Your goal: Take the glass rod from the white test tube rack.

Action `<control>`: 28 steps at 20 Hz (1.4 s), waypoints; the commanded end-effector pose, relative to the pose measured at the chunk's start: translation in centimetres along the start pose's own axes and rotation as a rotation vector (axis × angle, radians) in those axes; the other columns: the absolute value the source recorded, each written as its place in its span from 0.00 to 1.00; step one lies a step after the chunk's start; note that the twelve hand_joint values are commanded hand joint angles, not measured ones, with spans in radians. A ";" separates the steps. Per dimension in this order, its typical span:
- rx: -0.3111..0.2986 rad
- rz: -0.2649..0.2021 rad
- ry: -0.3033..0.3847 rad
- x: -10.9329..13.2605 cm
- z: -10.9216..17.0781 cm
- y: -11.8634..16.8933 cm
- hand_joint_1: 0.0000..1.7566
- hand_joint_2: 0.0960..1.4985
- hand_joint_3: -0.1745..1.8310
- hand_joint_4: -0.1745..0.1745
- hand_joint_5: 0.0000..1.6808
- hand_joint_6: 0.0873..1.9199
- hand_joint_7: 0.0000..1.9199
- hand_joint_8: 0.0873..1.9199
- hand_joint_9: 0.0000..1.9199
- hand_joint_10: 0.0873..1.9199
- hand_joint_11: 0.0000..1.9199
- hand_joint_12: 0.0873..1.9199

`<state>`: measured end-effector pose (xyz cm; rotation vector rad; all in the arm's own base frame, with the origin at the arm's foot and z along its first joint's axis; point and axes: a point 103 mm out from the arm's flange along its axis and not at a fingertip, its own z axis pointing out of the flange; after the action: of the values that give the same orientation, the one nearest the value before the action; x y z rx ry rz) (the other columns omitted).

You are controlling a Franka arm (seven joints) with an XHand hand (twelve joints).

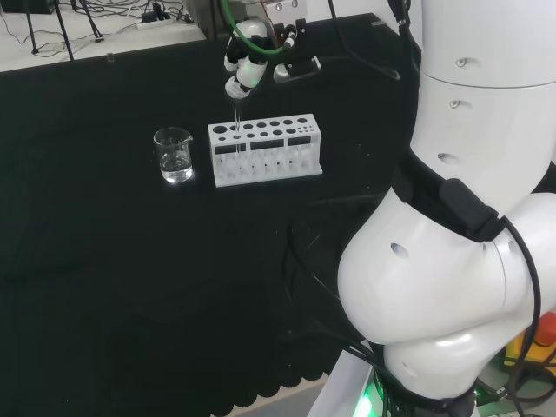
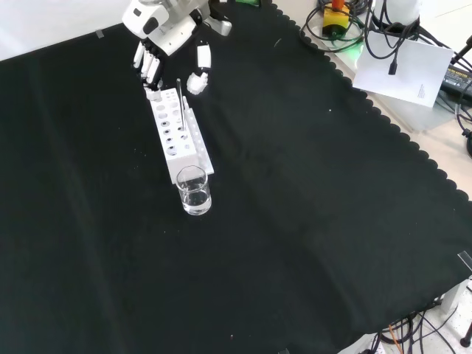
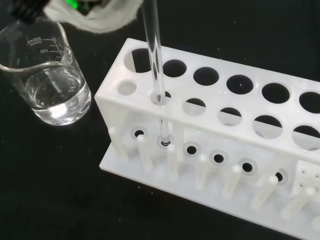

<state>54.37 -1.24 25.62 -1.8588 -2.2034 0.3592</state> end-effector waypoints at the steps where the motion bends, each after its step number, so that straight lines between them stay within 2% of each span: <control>1: -0.006 -0.007 0.008 -0.1 0.0 0.3 0.49 0.43 0.38 0.29 0.34 0.32 0.36 0.38 0.52 0.28 0.38 0.63; 6: -0.012 -0.012 0.011 -0.2 0.1 0.5 0.52 0.44 0.39 0.22 0.39 0.36 0.42 0.37 0.58 0.25 0.46 0.60; 10: -0.013 -0.013 0.016 -0.3 0.2 0.7 0.54 0.44 0.40 0.11 0.45 0.37 0.45 0.35 0.61 0.23 0.49 0.58; 14: -0.033 -0.020 -0.009 0.1 0.0 0.8 0.55 0.45 0.41 0.03 0.51 0.36 0.46 0.35 0.63 0.22 0.51 0.57; 16: -0.038 -0.026 -0.025 0.5 -0.1 1.0 0.60 0.55 0.29 0.32 0.58 0.42 0.45 0.35 0.64 0.21 0.53 0.57; 18: -0.034 -0.026 -0.032 0.8 -0.1 1.1 0.62 0.62 0.20 0.45 0.61 0.44 0.45 0.35 0.65 0.20 0.54 0.56; 19: -0.030 -0.028 -0.033 0.9 -0.1 1.2 0.63 0.64 0.18 0.44 0.62 0.44 0.46 0.35 0.65 0.19 0.55 0.56; 25: -0.030 -0.037 -0.024 1.1 0.1 1.5 0.65 0.67 0.14 0.24 0.62 0.45 0.48 0.34 0.69 0.17 0.60 0.52; 27: -0.127 -0.032 0.009 0.9 0.0 1.4 0.66 0.67 0.13 0.08 0.64 0.42 0.55 0.34 0.73 0.16 0.69 0.41; 28: -0.156 -0.039 0.020 0.8 0.0 1.3 0.72 0.57 0.22 0.04 0.67 0.36 0.60 0.32 0.79 0.08 0.74 0.34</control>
<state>55.53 0.08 25.16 -1.8366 -2.2661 0.3423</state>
